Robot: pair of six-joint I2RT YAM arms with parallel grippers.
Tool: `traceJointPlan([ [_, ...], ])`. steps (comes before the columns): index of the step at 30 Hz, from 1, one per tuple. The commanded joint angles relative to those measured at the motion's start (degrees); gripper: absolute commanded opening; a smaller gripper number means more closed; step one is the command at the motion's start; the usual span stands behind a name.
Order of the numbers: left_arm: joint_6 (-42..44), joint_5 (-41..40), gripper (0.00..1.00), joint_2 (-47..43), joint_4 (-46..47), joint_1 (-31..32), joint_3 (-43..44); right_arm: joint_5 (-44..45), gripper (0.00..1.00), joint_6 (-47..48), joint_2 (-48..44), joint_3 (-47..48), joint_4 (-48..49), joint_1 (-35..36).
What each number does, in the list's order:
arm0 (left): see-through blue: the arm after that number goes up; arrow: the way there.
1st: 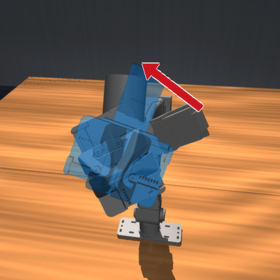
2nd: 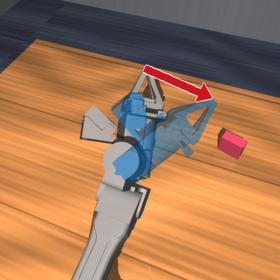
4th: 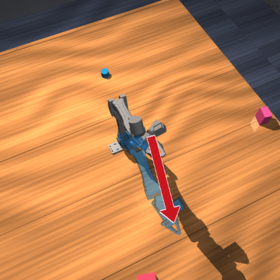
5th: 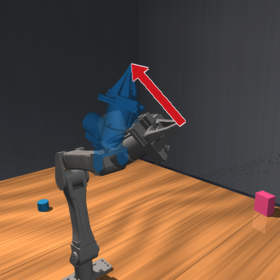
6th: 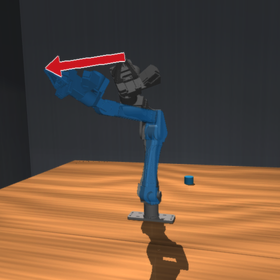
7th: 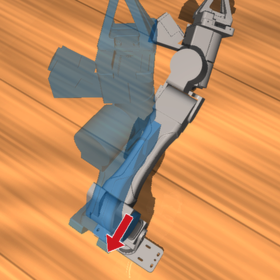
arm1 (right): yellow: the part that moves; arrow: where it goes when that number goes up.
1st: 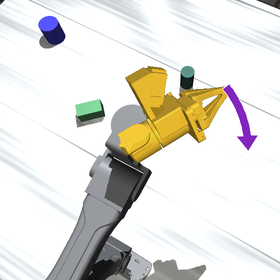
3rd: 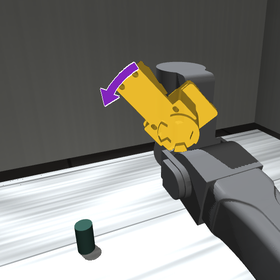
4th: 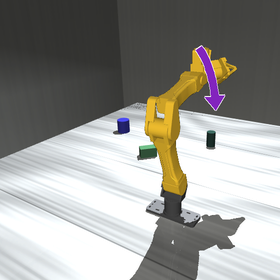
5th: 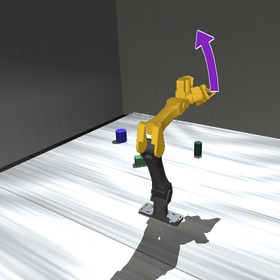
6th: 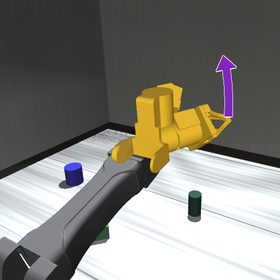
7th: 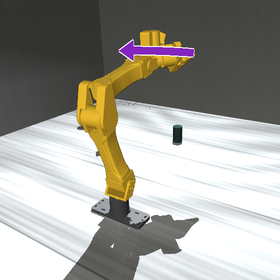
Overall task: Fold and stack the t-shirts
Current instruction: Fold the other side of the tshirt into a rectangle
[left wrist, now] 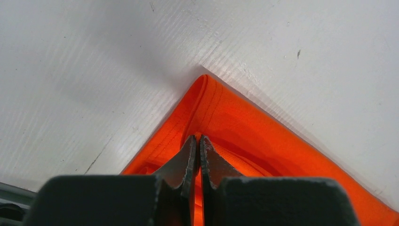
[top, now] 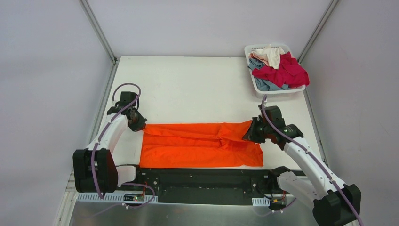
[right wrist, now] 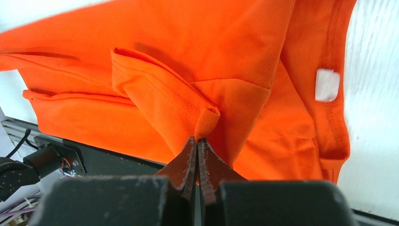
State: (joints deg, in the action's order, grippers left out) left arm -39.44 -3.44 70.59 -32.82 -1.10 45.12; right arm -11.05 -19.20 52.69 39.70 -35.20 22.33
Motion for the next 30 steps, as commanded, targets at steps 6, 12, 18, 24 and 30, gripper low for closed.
traceJointPlan([
  [6, -0.16, -1.08, 0.00, 0.67, 0.02, 0.25, -1.03, -1.86, 0.00, -5.40, -1.46, -4.47, -1.03, 0.51],
  [12, -0.83, -1.83, 0.12, 1.48, 0.03, 0.25, -1.63, -1.36, 0.06, -8.22, 1.08, -7.86, -0.20, 0.59],
  [18, -3.84, -5.12, 0.51, -3.97, -1.66, 0.22, -2.18, -0.86, 0.39, -13.09, -0.92, -10.30, -4.19, 0.70],
  [24, -6.89, -5.04, 0.99, -11.34, -5.88, 0.31, 1.76, 1.71, 0.99, -14.51, -11.00, -6.90, -11.07, 0.74],
  [30, -3.97, 5.88, 0.99, -12.53, -4.79, 0.86, 4.60, -5.44, 0.99, -13.26, -9.20, -5.35, 3.59, 0.78],
])
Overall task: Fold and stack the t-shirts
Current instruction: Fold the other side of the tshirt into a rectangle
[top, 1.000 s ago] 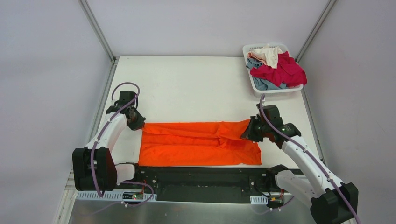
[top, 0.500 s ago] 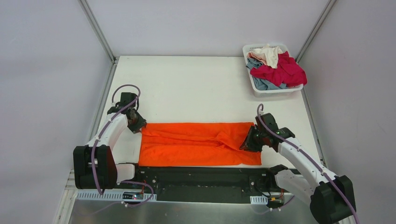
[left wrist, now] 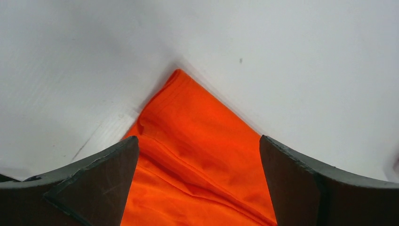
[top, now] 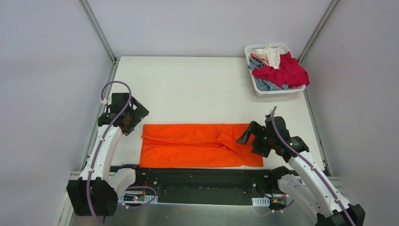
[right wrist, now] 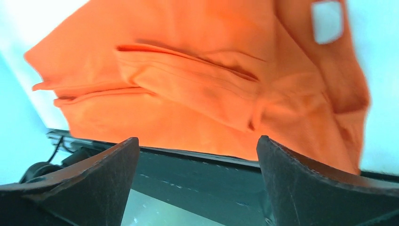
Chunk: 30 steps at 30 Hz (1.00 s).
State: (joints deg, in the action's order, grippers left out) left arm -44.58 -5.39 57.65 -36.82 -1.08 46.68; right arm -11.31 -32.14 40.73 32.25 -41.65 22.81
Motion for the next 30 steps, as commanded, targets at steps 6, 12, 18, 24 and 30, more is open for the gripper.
traceJointPlan([
  [6, 3.21, 16.66, 0.99, 9.56, 5.54, 6.96, 1.06, -12.10, 0.99, -0.17, 20.02, 5.44, 25.69, 1.61],
  [12, 2.27, 9.74, 0.99, 17.69, 6.32, 7.35, -2.93, -6.53, 0.99, 2.24, 31.76, 10.28, 28.08, 6.49],
  [18, 1.84, 5.74, 0.99, 23.90, 6.83, 7.02, -4.30, -4.97, 0.99, 2.60, 33.20, 10.15, 27.29, 10.75],
  [24, 1.80, 5.74, 0.99, 25.56, 7.42, 6.99, -4.69, -8.57, 0.99, 3.99, 28.77, 8.12, 24.58, 17.43],
  [30, 1.53, 3.93, 0.99, 24.41, 7.46, 6.98, -5.43, 3.44, 0.99, 6.74, 24.14, 9.99, 20.17, 19.96],
])
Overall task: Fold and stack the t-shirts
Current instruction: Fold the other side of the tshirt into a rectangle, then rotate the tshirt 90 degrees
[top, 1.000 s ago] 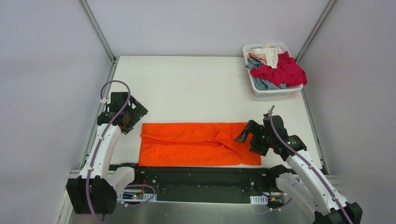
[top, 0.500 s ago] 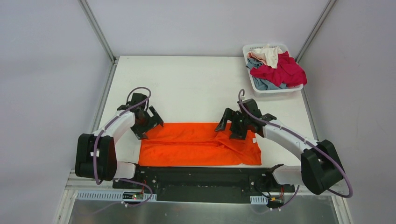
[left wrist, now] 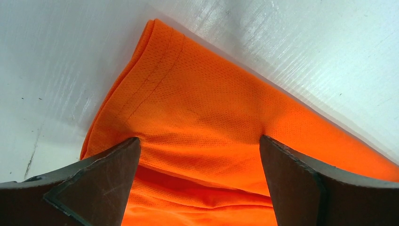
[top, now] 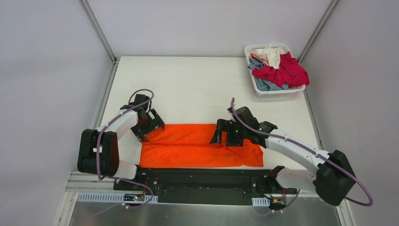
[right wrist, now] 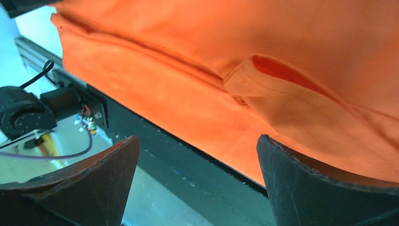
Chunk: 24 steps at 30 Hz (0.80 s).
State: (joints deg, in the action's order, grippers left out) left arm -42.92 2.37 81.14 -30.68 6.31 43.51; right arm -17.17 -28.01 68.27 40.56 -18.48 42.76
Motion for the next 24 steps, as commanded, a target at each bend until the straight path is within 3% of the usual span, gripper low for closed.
traceJointPlan([
  [1, -0.09, -3.80, 0.99, 0.80, 1.32, -0.42, -2.22, 12.54, 1.00, 3.04, -3.39, 2.18, -3.01, -0.29],
  [4, 0.04, -3.80, 0.99, 0.55, 1.33, -0.40, -2.29, 16.42, 0.99, 4.06, -1.99, 2.82, 0.76, -3.22],
  [7, 0.18, -3.49, 0.99, 0.75, 1.32, -0.42, -2.08, 14.57, 0.99, 4.98, 1.63, 3.79, 4.09, -5.75],
  [14, 0.21, -3.47, 0.99, 0.99, 1.39, -0.39, -1.78, 7.73, 0.99, 4.88, 9.45, 6.51, 1.79, -5.99],
  [24, 0.33, -4.42, 0.99, 0.36, 1.36, -0.38, -2.04, 3.40, 0.99, -2.00, -0.01, 1.60, -8.60, 5.16],
])
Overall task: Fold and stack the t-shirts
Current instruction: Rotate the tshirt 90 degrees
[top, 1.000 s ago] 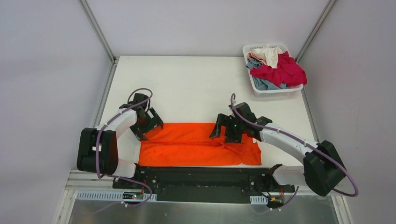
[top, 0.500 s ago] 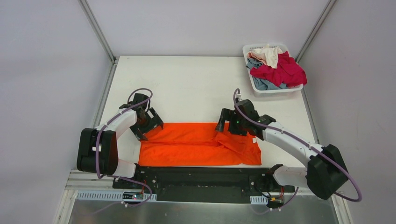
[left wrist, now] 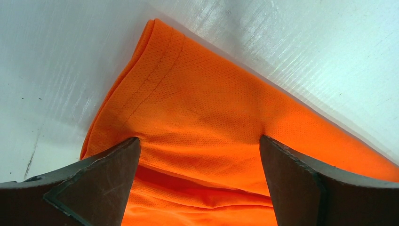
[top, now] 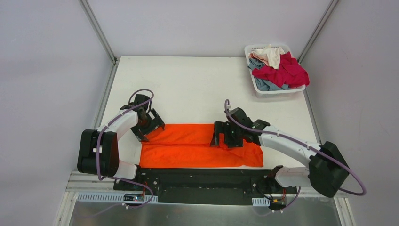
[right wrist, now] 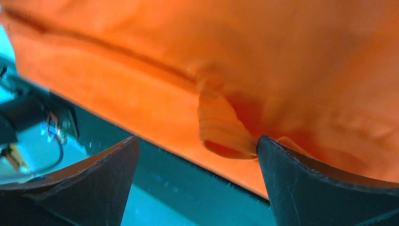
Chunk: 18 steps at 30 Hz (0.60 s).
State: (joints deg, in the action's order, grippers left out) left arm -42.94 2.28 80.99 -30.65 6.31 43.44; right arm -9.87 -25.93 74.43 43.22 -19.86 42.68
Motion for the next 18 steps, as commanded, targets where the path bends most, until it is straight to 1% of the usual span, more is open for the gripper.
traceJointPlan([
  [1, 0.36, -4.37, 0.99, 0.28, 1.37, -0.41, -2.08, -5.14, 0.99, -4.94, -7.96, -1.45, -8.39, 6.84],
  [4, 0.26, -4.69, 0.99, -0.12, 1.39, -0.41, -2.22, -10.97, 0.99, -6.07, -12.87, -1.80, -11.40, 10.28],
  [6, 0.29, -4.64, 0.99, -0.11, 1.37, -0.39, -2.15, -12.86, 0.99, -5.83, -15.81, -1.86, -12.12, 11.03],
  [7, 0.16, -4.54, 0.99, -0.11, 1.37, -0.35, -2.09, -11.56, 1.00, -5.13, -17.22, -1.60, -12.76, 11.10],
  [8, 0.11, -4.49, 0.99, -0.13, 1.39, -0.39, -2.05, -8.25, 0.99, -4.87, -18.35, -1.24, -13.48, 11.02],
  [10, 0.10, -3.95, 0.99, 0.01, 1.38, -0.41, -1.96, 1.34, 0.99, -5.98, -19.64, -0.79, -14.87, 10.90],
  [12, 0.10, -3.35, 0.99, -0.17, 1.39, -0.40, -1.87, 11.59, 1.00, -9.80, -19.39, -0.52, -16.99, 10.01],
  [13, 0.07, -3.15, 0.99, -0.33, 1.39, -0.39, -1.91, 15.06, 0.99, -12.01, -18.82, -0.54, -18.25, 9.00],
  [15, 0.01, -3.15, 0.99, -0.67, 1.39, -0.42, -1.72, 17.43, 0.99, -16.21, -17.09, -1.22, -19.67, 5.72],
  [18, 0.04, -2.97, 0.99, -0.82, 1.38, -0.42, -1.12, 15.91, 0.99, -20.89, -14.25, -4.73, -15.38, 1.83],
])
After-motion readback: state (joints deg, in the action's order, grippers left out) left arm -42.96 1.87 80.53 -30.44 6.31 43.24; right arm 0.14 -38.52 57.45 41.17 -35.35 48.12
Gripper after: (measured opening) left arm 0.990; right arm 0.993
